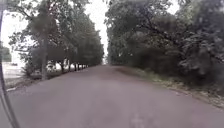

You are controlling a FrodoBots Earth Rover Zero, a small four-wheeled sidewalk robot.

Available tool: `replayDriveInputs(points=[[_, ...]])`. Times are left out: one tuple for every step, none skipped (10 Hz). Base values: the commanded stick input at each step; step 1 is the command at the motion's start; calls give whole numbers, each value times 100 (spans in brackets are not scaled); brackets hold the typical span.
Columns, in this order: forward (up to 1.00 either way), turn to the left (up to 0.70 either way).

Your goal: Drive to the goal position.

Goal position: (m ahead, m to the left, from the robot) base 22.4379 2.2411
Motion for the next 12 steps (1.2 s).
replayDriveInputs(points=[[70,0],[70,0],[70,0],[70,0],[70,0],[70,0],[70,0],[70,0],[70,0],[70,0],[70,0],[70,0]])
